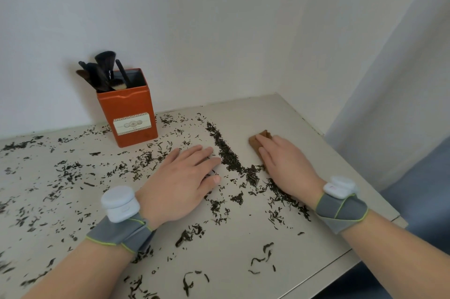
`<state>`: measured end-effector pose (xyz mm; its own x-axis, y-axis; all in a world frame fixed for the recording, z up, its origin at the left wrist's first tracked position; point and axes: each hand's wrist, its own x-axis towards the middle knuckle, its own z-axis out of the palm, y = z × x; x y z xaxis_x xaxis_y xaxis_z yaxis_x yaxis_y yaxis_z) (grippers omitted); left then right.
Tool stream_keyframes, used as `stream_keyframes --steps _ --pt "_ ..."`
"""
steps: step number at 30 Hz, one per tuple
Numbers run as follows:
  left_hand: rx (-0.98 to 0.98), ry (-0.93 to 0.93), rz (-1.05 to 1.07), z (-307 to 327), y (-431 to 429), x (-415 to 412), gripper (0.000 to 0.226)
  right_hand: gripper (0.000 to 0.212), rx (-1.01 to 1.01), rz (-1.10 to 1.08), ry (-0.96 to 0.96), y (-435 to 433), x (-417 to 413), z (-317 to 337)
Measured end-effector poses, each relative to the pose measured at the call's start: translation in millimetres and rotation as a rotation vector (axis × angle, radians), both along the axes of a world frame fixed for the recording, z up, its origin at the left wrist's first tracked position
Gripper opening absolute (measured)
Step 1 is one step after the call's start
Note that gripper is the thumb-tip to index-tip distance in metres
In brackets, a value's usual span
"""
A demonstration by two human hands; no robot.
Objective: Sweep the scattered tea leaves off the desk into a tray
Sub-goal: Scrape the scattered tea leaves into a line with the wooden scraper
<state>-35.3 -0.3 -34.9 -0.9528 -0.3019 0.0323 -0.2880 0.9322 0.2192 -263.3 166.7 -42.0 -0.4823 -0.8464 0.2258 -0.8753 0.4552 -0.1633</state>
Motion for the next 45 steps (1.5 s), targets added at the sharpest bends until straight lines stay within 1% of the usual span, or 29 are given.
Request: stream_keyframes --steps 4,8,12,15,18,21,25,29,34,38,42,45 --pt "0.000 -0.006 0.002 0 0 0 0.059 0.047 -0.003 0.095 0.001 -16 28 0" --pt "-0.004 -0.007 0.000 1 1 -1 0.059 0.048 -0.031 0.118 -0.046 -20 35 2" --pt "-0.003 -0.007 -0.004 0 1 -1 0.059 0.050 -0.091 0.035 -0.108 -1 13 9" --pt "-0.004 -0.012 -0.002 0 0 0 0.060 0.049 -0.122 -0.047 -0.097 25 -14 13" --pt "-0.007 -0.018 0.000 -1 -1 -1 0.060 0.049 -0.097 -0.142 -0.075 55 -41 12" --pt "-0.012 -0.019 -0.001 -2 -2 -1 0.061 0.050 -0.039 -0.185 -0.081 74 -47 5" --pt "-0.008 -0.019 -0.002 -2 -1 -1 0.061 0.050 0.006 -0.149 -0.033 67 -23 -1" --pt "-0.012 -0.019 0.000 -2 -1 -1 0.061 0.049 0.027 -0.051 -0.022 39 11 2" --pt "0.000 -0.021 -0.003 -1 -1 -1 0.062 0.047 0.001 0.072 -0.019 12 46 2" --pt "-0.002 -0.021 -0.002 0 -1 -2 0.063 0.048 -0.014 0.133 -0.052 4 54 2" --pt "-0.013 -0.012 -0.001 0 -1 -2 0.061 0.054 -0.069 0.049 -0.124 17 37 8" --pt "-0.016 -0.018 -0.003 -1 -1 -2 0.061 0.051 -0.106 -0.032 -0.132 42 17 11"
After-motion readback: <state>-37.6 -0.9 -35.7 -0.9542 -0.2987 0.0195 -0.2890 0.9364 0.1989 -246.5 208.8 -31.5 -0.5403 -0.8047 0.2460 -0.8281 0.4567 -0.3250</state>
